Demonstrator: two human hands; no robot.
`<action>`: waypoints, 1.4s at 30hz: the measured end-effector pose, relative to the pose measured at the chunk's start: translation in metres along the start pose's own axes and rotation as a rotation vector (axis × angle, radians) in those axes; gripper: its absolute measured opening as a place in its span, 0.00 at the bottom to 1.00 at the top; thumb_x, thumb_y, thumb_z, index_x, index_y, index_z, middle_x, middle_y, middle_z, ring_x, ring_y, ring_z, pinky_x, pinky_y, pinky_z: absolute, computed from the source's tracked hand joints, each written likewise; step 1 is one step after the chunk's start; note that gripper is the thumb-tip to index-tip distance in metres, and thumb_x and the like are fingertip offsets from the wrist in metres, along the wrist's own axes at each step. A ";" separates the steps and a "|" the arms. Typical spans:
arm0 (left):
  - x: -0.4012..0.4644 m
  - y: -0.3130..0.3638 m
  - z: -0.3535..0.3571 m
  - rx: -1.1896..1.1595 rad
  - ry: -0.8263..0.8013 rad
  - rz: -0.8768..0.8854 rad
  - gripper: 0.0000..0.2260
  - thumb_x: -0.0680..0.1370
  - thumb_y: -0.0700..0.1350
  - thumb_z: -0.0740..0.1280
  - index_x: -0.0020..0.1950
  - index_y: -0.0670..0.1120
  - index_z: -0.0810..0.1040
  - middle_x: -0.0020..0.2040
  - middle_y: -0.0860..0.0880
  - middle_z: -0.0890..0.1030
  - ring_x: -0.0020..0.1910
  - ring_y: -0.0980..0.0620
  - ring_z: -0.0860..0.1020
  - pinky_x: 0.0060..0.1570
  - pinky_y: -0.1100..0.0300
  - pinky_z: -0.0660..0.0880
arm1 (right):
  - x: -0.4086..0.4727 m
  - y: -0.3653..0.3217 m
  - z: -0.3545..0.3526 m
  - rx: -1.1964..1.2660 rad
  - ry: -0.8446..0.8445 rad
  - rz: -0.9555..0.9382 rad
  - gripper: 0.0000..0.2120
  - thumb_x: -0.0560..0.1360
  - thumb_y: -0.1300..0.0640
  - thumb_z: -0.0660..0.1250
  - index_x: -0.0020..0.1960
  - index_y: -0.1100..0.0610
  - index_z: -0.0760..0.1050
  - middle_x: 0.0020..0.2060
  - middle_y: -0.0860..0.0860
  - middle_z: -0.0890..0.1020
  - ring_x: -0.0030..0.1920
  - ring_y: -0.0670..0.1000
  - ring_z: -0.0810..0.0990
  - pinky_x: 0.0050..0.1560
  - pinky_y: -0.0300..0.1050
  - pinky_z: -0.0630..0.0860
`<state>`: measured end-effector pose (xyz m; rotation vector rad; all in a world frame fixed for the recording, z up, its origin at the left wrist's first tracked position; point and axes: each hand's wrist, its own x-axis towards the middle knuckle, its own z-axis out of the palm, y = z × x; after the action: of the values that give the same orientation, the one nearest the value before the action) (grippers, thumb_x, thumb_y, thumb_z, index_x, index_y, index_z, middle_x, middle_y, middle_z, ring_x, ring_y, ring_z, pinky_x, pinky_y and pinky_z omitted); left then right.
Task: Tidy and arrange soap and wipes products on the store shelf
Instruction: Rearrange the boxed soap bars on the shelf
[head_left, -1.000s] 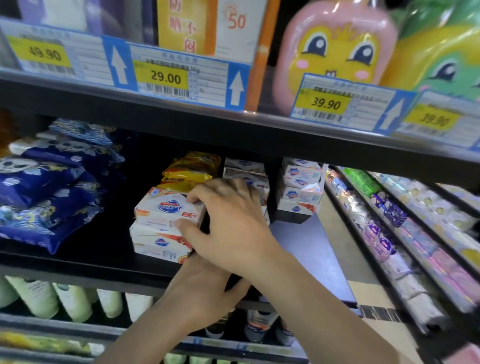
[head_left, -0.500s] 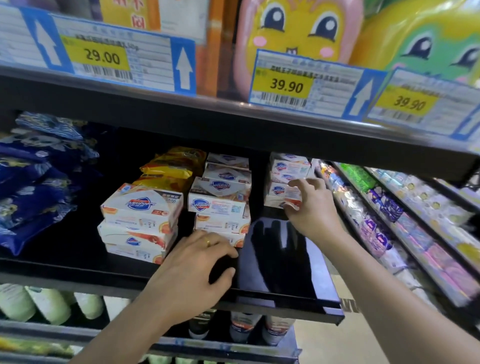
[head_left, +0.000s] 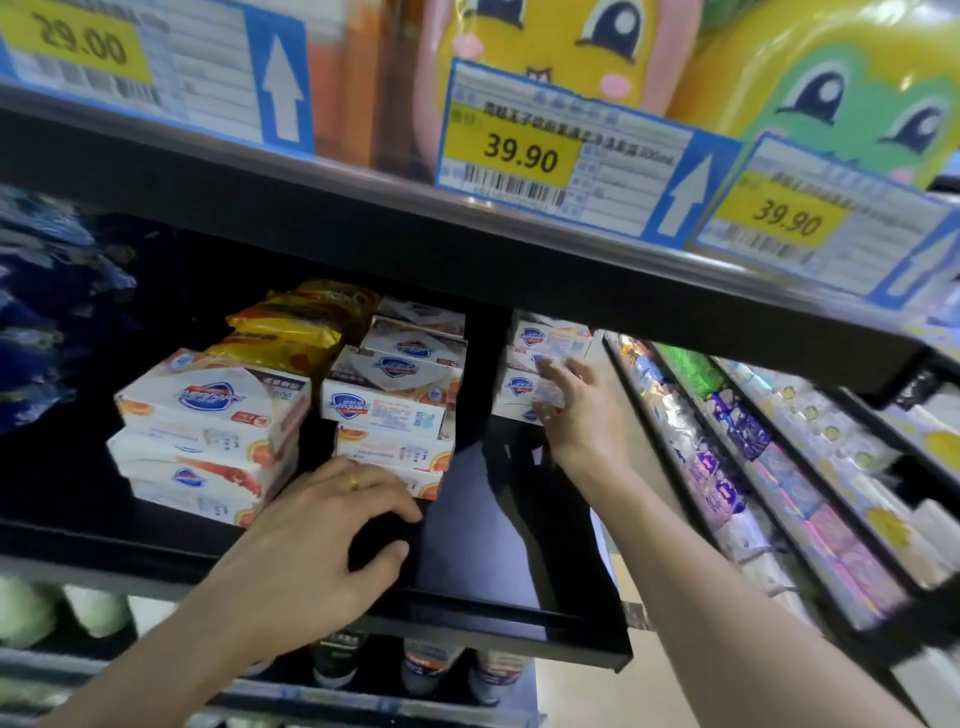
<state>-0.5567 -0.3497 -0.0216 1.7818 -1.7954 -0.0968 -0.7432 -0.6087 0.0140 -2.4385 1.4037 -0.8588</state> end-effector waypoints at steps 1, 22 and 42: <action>0.000 0.000 -0.001 -0.003 0.000 -0.005 0.15 0.75 0.64 0.61 0.58 0.65 0.78 0.60 0.74 0.72 0.66 0.68 0.68 0.60 0.72 0.65 | -0.001 0.000 -0.001 -0.004 -0.001 -0.010 0.26 0.78 0.62 0.68 0.73 0.47 0.74 0.73 0.49 0.70 0.68 0.53 0.75 0.63 0.41 0.72; 0.002 0.015 -0.015 -0.445 -0.079 -0.256 0.24 0.75 0.77 0.52 0.60 0.70 0.79 0.55 0.68 0.82 0.54 0.70 0.76 0.56 0.59 0.71 | -0.181 -0.050 -0.028 0.289 0.188 -0.197 0.32 0.75 0.59 0.77 0.71 0.35 0.73 0.73 0.41 0.67 0.68 0.37 0.70 0.63 0.23 0.66; 0.001 0.017 -0.019 -0.898 -0.069 -0.368 0.13 0.77 0.59 0.72 0.60 0.58 0.83 0.56 0.53 0.88 0.58 0.54 0.85 0.66 0.50 0.75 | -0.156 -0.072 -0.038 1.019 -0.315 0.191 0.24 0.73 0.50 0.68 0.68 0.46 0.76 0.41 0.45 0.84 0.38 0.49 0.77 0.37 0.42 0.74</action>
<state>-0.5631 -0.3429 0.0019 1.3925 -1.1322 -0.9550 -0.7720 -0.4354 0.0161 -1.5378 0.7611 -0.8092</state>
